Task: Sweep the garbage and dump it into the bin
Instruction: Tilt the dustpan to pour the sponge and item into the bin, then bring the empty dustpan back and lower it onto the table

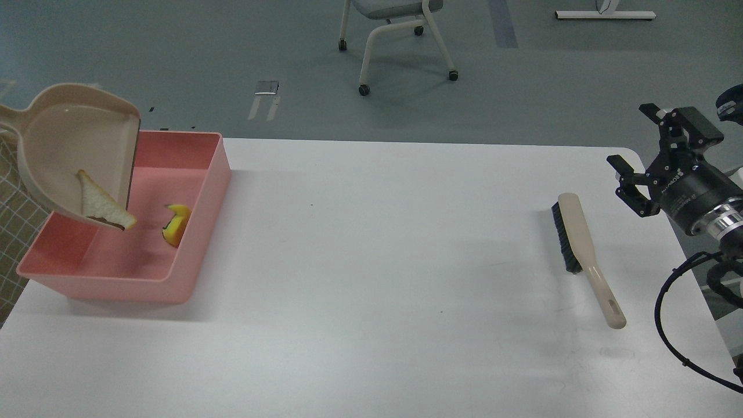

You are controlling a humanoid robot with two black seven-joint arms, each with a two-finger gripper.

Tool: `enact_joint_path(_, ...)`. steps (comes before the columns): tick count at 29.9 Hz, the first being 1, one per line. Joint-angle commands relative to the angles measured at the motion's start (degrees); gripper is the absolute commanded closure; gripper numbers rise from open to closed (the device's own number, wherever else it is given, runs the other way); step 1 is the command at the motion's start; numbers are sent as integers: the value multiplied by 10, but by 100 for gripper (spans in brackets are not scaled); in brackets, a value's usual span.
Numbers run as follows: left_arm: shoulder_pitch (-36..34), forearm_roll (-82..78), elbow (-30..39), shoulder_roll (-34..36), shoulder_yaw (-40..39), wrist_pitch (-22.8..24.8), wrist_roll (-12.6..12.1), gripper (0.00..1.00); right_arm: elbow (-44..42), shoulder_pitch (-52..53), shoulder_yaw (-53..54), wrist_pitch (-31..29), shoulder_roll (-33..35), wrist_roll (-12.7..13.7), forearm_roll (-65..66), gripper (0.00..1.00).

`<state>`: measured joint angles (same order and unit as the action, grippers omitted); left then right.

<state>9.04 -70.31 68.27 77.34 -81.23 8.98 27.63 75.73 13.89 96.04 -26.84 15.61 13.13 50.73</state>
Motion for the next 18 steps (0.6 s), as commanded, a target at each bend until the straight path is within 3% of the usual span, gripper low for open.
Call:
enact_joint_path(1,-16,-11,6,24,0,2,1,87,6,1,-1,-5,-2,1,-7,3)
enact_joint_path(5,-20,-9,30,63,0,4,1,86,6,2,-2,-6,-2,0,-8,3)
enact_joint_path(12,-40,-3,31,56,-2,17,-6,86,7,5,-2,-9,-2,1,-8,3)
enact_joint_path(15,-77,31,41,-1,-2,41,-28,86,10,6,-2,-9,-2,0,-8,3)
enact_joint_path(18,-149,43,69,-97,1,94,-65,86,10,6,-2,-9,-2,1,-8,3)
